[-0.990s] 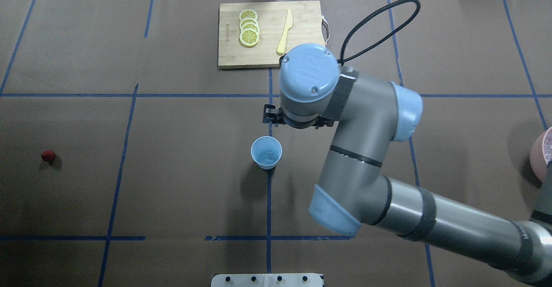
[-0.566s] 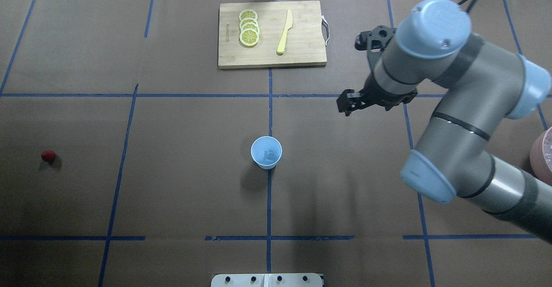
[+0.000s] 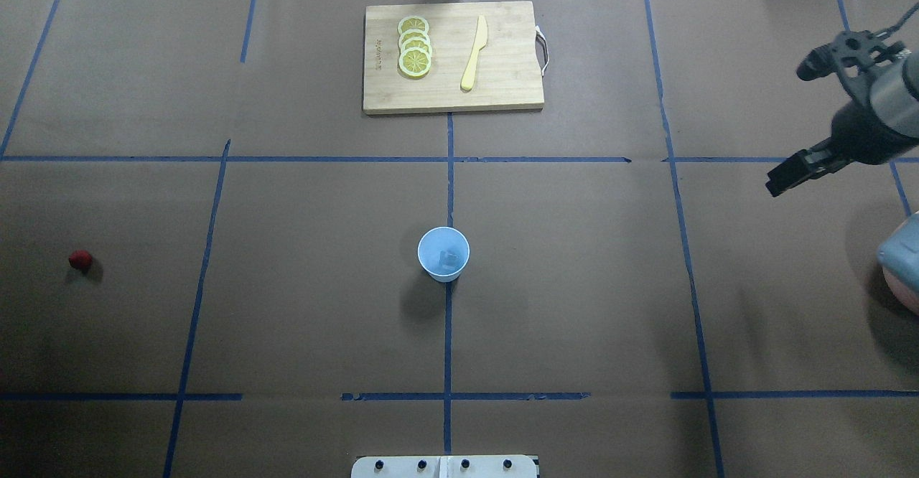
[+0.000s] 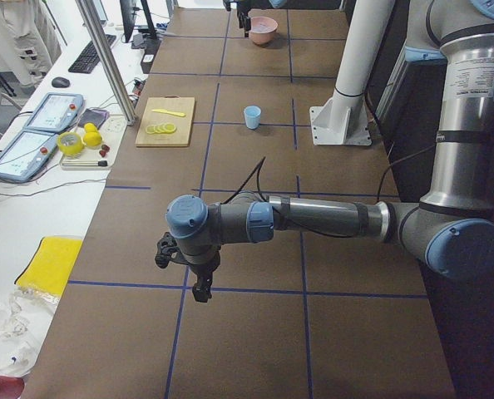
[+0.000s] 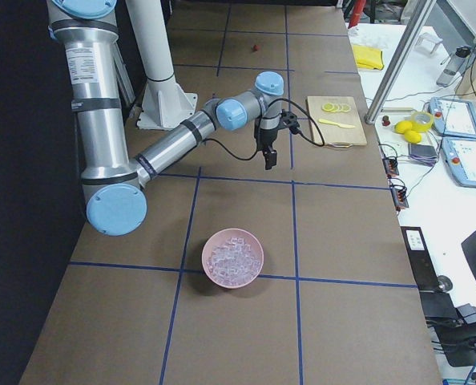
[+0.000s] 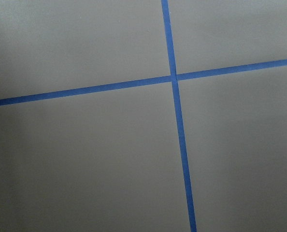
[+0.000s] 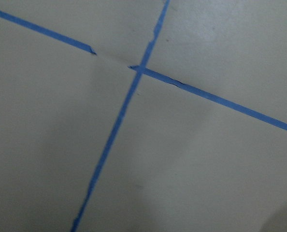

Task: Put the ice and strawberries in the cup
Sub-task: 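Move the right gripper back to the pink ice bowl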

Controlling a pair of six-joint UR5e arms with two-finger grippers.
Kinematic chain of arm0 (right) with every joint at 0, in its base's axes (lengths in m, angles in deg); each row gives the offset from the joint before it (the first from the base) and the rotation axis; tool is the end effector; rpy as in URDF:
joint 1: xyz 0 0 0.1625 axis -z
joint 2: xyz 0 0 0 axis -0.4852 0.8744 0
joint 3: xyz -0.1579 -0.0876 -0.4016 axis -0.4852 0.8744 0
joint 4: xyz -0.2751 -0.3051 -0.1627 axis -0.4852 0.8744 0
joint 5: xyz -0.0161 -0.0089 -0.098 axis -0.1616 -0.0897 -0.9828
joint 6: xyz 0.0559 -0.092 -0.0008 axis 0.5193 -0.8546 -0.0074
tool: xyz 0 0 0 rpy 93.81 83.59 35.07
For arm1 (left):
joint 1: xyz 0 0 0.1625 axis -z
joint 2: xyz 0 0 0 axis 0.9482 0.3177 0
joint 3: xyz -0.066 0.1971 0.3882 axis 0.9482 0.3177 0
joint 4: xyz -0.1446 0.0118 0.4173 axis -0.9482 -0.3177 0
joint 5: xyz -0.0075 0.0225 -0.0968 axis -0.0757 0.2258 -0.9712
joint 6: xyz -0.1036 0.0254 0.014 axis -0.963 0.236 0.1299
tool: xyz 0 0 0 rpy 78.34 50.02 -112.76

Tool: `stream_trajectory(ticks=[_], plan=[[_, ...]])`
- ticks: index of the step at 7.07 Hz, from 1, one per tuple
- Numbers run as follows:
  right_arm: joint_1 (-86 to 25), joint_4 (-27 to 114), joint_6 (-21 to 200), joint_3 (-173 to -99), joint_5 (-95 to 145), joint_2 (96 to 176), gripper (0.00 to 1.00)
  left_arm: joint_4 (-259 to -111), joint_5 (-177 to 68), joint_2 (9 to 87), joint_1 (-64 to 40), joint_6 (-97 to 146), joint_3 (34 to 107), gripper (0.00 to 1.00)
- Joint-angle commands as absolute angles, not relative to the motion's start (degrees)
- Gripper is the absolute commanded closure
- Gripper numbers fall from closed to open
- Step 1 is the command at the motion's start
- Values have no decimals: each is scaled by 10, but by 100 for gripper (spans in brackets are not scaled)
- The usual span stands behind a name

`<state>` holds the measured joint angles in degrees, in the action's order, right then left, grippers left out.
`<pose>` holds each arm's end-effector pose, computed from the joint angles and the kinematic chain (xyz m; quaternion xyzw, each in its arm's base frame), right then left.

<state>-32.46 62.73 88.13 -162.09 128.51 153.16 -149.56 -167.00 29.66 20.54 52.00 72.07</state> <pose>-0.1805 -0.4781 0.4166 0.0823 -0.3595 -0.1759 0.9127 -0.0770 -0.5219 0.6596 0.0094 0.3758 0.0726 0.9238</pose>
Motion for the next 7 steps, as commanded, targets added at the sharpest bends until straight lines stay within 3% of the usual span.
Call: stream_trajectory(ticks=[1,4,7], plan=[[-391,573,730,-1616,1302,1640,0,-1495,-1670,297,205,520,721,0],[-428,562,575,-1601,1302,1694,0,-1495,-1670,296,205,520,722,0],[-429,559,447,-1564,1297,1697,1,-1495,-1671,296,205,520,720,0]])
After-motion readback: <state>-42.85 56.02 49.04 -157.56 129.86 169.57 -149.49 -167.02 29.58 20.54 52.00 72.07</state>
